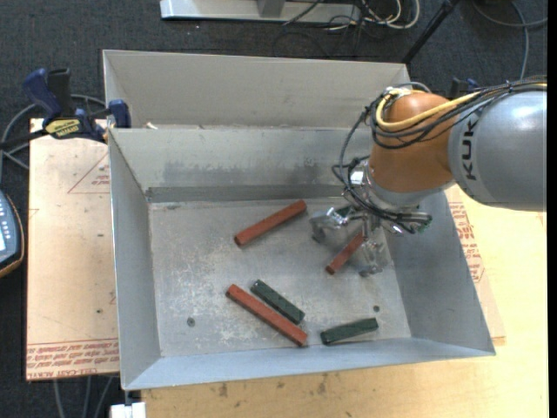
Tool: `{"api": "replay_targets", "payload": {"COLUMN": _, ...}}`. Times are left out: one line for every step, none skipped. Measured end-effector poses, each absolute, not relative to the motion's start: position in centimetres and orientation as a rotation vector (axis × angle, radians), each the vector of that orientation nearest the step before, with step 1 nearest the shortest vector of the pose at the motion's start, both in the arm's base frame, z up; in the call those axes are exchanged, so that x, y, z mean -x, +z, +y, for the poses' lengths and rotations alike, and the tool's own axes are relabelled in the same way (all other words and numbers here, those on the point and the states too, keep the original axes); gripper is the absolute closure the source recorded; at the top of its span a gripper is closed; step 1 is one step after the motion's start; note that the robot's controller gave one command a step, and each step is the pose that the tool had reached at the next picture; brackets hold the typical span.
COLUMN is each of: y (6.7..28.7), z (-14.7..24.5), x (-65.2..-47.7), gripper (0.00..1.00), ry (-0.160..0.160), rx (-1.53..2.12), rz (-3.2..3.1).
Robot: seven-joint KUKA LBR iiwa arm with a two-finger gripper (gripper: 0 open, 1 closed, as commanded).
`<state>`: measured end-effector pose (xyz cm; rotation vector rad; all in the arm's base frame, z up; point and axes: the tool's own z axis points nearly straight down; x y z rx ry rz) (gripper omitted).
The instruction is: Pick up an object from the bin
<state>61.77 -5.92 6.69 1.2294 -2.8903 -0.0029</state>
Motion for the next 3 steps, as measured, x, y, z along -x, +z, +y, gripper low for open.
{"api": "replay_targets", "payload": {"y": 7.0, "z": -5.7, "x": -61.9, "gripper": 1.0, "ry": -0.003, "rx": -1.233, "rz": -2.892}}
{"api": "replay_targets", "payload": {"y": 18.4, "z": -1.1, "x": -63.9, "gripper": 1.0, "ry": 0.004, "rx": -1.254, "rz": -2.895}}
{"api": "replay_targets", "payload": {"y": 21.9, "z": -1.8, "x": -63.5, "gripper": 1.0, "ry": 0.003, "rx": -1.712, "rz": -2.642}}
